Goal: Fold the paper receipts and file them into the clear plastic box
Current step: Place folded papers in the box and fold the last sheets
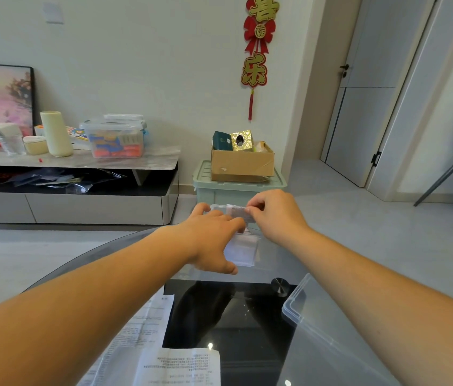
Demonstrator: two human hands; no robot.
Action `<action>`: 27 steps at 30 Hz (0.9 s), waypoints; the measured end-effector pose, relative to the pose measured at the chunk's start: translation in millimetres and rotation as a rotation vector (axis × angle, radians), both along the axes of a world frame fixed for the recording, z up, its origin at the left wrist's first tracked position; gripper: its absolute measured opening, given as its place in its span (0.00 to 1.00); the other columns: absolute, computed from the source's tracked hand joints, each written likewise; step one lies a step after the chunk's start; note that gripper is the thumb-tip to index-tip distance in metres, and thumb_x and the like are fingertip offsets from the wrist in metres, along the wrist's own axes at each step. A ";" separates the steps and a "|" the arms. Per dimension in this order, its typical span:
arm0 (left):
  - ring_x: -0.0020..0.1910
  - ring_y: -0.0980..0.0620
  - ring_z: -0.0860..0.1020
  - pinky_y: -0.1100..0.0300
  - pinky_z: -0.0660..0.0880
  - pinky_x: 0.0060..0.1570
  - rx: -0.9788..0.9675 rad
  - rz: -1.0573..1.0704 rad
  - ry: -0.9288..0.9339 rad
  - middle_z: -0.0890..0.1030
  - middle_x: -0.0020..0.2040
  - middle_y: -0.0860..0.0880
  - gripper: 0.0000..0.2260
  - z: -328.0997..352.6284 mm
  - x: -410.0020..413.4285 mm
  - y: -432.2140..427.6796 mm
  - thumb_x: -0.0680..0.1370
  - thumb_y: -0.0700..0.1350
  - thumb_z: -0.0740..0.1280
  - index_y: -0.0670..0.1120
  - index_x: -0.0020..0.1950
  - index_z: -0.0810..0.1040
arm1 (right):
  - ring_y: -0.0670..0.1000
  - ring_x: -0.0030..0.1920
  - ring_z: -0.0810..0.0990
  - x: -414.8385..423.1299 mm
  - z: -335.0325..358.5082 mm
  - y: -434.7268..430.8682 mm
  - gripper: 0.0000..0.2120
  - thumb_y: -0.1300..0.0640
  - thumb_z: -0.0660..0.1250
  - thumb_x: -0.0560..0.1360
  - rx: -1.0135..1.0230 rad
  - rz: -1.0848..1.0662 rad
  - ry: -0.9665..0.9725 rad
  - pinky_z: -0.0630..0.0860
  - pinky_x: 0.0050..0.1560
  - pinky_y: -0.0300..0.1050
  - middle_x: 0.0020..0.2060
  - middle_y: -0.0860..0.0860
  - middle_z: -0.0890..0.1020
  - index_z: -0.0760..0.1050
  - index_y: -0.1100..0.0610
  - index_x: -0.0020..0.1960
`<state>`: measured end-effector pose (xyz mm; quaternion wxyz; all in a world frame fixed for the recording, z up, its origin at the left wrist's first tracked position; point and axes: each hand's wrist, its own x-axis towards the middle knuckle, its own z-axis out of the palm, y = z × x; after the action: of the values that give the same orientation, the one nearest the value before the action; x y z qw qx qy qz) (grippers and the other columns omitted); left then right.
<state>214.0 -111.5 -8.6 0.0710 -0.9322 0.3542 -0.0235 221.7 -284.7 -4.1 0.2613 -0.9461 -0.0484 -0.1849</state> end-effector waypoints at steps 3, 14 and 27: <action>0.71 0.48 0.67 0.41 0.44 0.75 -0.005 0.019 0.028 0.71 0.70 0.52 0.33 1.3 -0.1 -2.1 0.73 0.66 0.68 0.55 0.73 0.61 | 0.47 0.44 0.80 -1.0 -0.4 0.8 0.08 0.57 0.67 0.79 -0.008 0.006 -0.024 0.78 0.48 0.46 0.43 0.47 0.84 0.85 0.52 0.48; 0.73 0.48 0.65 0.41 0.43 0.77 -0.011 0.006 0.033 0.65 0.75 0.52 0.36 -1.2 2.6 -1.0 0.73 0.66 0.68 0.55 0.75 0.60 | 0.48 0.45 0.80 -0.6 1.2 0.4 0.08 0.56 0.68 0.79 -0.057 0.014 0.000 0.78 0.49 0.46 0.42 0.47 0.85 0.85 0.53 0.46; 0.72 0.48 0.67 0.43 0.45 0.77 -0.050 -0.006 0.009 0.69 0.73 0.53 0.36 -2.8 2.2 0.6 0.73 0.65 0.70 0.55 0.75 0.60 | 0.49 0.47 0.79 -2.8 7.2 -1.4 0.08 0.58 0.66 0.80 -0.117 0.086 0.049 0.76 0.50 0.44 0.45 0.47 0.82 0.84 0.54 0.50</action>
<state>216.2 -110.9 -11.5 0.0462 -0.9326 0.3568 -0.0283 218.9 -286.1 3.0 0.2145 -0.9610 -0.0932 -0.1473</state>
